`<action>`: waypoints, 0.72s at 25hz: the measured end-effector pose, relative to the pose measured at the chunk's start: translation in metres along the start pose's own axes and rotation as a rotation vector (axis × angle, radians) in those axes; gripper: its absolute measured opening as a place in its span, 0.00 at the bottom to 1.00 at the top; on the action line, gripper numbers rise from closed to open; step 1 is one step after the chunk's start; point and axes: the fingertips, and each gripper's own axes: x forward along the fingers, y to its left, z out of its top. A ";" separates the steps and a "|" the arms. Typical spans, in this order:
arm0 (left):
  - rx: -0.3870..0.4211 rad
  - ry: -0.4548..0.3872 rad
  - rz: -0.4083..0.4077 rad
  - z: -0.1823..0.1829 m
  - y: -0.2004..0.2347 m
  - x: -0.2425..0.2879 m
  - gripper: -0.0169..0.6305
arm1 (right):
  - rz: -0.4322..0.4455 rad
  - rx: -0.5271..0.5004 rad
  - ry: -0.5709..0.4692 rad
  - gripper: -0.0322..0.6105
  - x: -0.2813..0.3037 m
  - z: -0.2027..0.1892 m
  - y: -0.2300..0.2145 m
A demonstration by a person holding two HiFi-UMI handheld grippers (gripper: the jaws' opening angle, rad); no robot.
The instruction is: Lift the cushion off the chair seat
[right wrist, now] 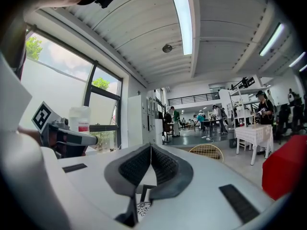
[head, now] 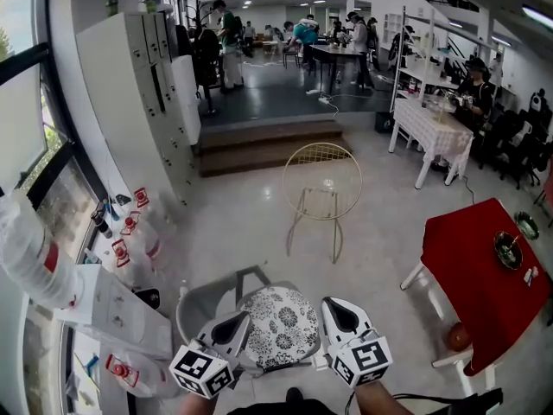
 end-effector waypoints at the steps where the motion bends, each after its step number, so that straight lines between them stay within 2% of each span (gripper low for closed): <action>1: 0.002 -0.001 0.001 0.000 0.000 0.006 0.03 | 0.001 -0.001 0.000 0.06 0.003 -0.001 -0.005; 8: -0.029 0.051 0.031 -0.012 0.010 0.024 0.03 | 0.017 0.023 0.042 0.06 0.022 -0.017 -0.018; 15: -0.028 0.095 0.016 -0.036 0.035 0.033 0.03 | -0.025 0.016 0.116 0.07 0.045 -0.053 -0.021; 16: -0.036 0.103 0.016 -0.041 0.039 0.033 0.03 | -0.027 0.015 0.136 0.08 0.049 -0.062 -0.021; 18: -0.050 0.120 0.019 -0.050 0.050 0.036 0.03 | -0.030 0.016 0.179 0.24 0.059 -0.079 -0.021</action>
